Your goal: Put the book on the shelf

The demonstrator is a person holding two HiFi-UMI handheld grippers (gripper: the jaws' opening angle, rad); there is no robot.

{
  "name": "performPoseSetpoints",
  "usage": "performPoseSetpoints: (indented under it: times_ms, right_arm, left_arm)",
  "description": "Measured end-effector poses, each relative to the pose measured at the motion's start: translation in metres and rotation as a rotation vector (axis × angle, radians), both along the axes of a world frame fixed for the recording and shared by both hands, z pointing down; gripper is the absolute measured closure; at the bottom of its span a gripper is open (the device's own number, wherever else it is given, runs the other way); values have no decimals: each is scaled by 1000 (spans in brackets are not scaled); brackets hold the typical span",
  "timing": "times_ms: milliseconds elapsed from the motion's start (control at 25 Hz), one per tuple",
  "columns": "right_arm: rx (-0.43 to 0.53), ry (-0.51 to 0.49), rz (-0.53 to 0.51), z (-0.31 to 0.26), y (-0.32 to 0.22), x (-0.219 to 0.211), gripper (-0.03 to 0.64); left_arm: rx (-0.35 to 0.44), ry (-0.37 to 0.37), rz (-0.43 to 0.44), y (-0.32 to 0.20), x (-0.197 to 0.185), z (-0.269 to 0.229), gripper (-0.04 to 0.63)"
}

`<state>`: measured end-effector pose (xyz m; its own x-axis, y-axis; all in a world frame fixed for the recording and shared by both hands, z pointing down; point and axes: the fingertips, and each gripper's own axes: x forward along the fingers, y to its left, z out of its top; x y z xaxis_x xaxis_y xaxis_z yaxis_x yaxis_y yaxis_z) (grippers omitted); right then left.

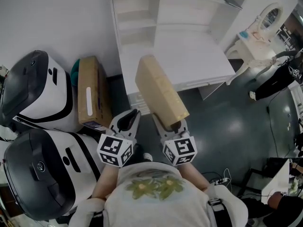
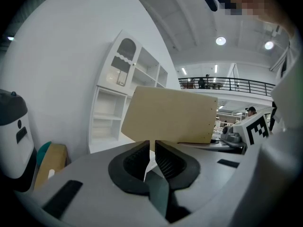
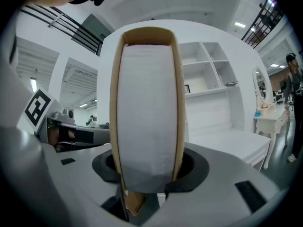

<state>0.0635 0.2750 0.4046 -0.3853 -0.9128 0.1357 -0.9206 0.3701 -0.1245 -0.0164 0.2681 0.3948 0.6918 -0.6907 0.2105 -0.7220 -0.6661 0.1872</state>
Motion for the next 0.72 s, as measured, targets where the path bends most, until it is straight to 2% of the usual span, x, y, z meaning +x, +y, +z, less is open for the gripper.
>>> performPoseSetpoints:
  times_ms: [280, 480, 720]
  right_arm:
    - [-24, 2, 6, 10, -41, -8, 379]
    - [-16, 14, 14, 7, -86, -12, 379]
    - [-21, 20, 40, 5, -144, -28, 379]
  left_arm:
    - [-28, 3, 3, -43, -7, 12, 538]
    - [-16, 14, 12, -88, -13, 7, 538]
    - [-22, 32, 3, -142, -40, 6, 538]
